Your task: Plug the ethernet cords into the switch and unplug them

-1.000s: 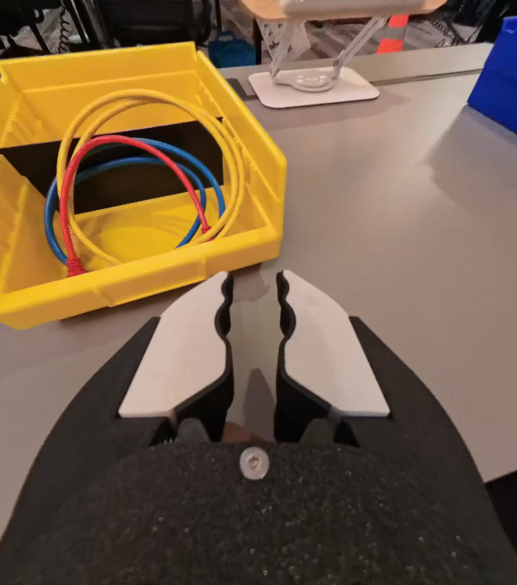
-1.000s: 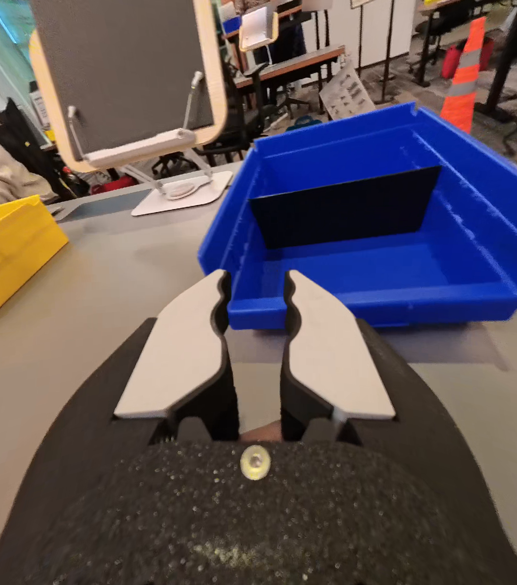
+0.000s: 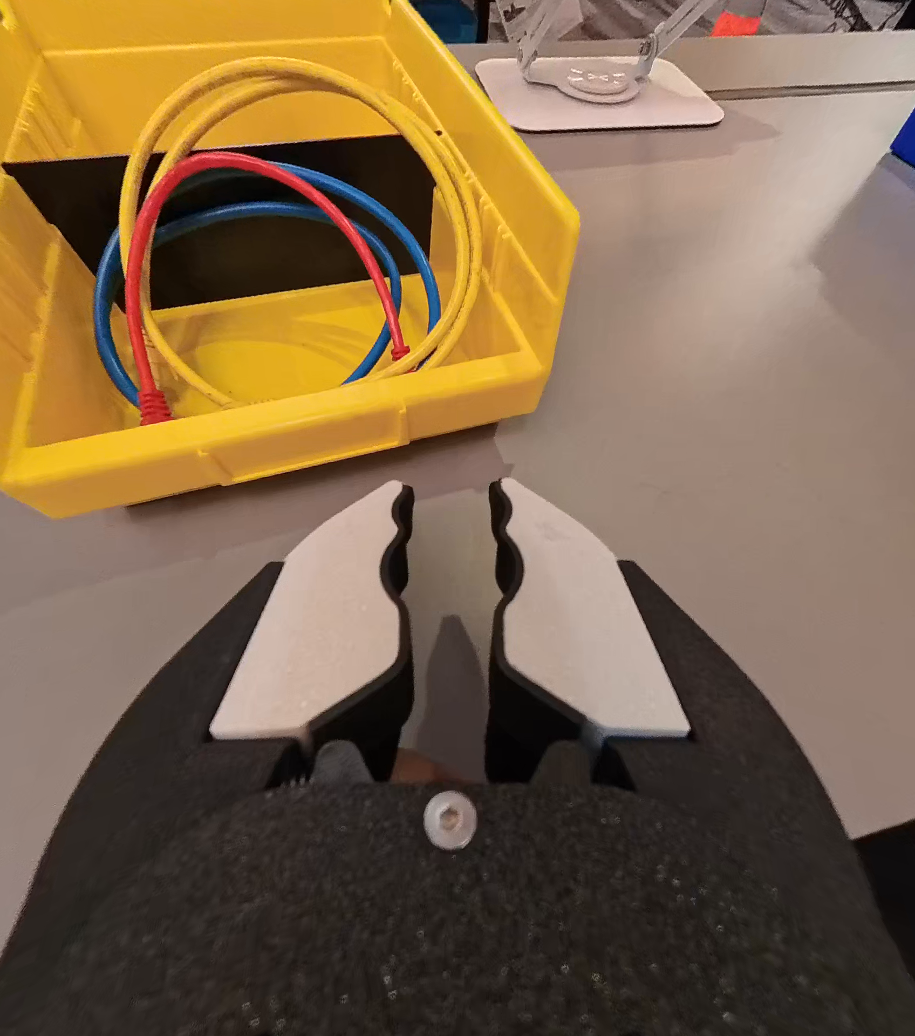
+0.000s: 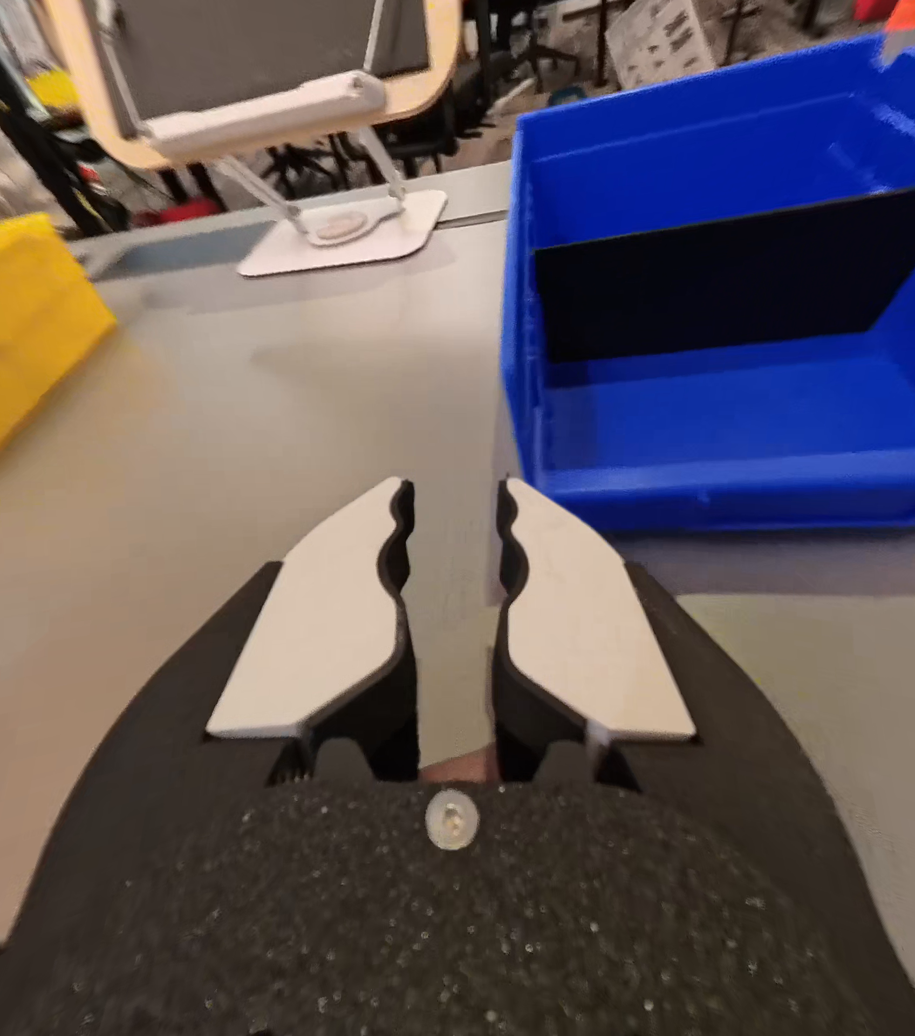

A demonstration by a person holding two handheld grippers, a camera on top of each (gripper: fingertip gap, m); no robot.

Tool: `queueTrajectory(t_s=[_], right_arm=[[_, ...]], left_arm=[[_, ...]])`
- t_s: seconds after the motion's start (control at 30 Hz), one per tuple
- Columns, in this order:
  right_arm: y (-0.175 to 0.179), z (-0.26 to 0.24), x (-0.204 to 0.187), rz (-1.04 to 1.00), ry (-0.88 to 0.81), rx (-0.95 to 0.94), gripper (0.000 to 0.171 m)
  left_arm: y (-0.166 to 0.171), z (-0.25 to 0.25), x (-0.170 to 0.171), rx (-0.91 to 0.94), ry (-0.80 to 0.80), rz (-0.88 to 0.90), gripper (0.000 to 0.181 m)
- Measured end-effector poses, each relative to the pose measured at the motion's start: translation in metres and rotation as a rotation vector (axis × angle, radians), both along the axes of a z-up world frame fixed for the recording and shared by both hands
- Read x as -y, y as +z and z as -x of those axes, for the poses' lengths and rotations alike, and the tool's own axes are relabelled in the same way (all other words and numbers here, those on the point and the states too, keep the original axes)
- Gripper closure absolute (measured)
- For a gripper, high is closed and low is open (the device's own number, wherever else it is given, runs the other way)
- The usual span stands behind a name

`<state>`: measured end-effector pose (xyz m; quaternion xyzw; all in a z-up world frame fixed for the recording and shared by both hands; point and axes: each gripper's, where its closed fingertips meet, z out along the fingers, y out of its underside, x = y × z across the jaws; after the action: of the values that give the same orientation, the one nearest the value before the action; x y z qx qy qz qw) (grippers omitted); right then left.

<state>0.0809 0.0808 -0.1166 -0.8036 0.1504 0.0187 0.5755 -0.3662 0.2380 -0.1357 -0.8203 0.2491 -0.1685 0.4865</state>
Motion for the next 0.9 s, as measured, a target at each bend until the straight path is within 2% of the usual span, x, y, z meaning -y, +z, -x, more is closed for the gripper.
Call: queueTrajectory(t_s=[0.1, 0.2, 0.33, 0.8, 0.9], right_arm=[[-0.006, 0.022, 0.001, 0.002, 0.057, -0.036, 0.145], [-0.008, 0.031, -0.006, 0.018, 0.114, 0.042, 0.145], [-0.012, 0.026, -0.006, 0.057, 0.098, 0.135, 0.145], [-0.013, 0.025, -0.005, 0.057, 0.102, 0.093, 0.147], [-0.014, 0.027, -0.005, 0.06, 0.109, 0.091, 0.147]], left_arm=[[-0.004, -0.001, -0.001, -0.028, -0.003, 0.004, 0.155], [-0.006, -0.004, 0.0, -0.026, -0.011, 0.011, 0.155], [-0.006, -0.004, 0.0, -0.035, -0.011, 0.005, 0.155], [-0.009, -0.006, 0.001, -0.024, -0.027, 0.034, 0.151], [-0.002, -0.013, 0.001, 0.032, -0.059, 0.051, 0.148]])
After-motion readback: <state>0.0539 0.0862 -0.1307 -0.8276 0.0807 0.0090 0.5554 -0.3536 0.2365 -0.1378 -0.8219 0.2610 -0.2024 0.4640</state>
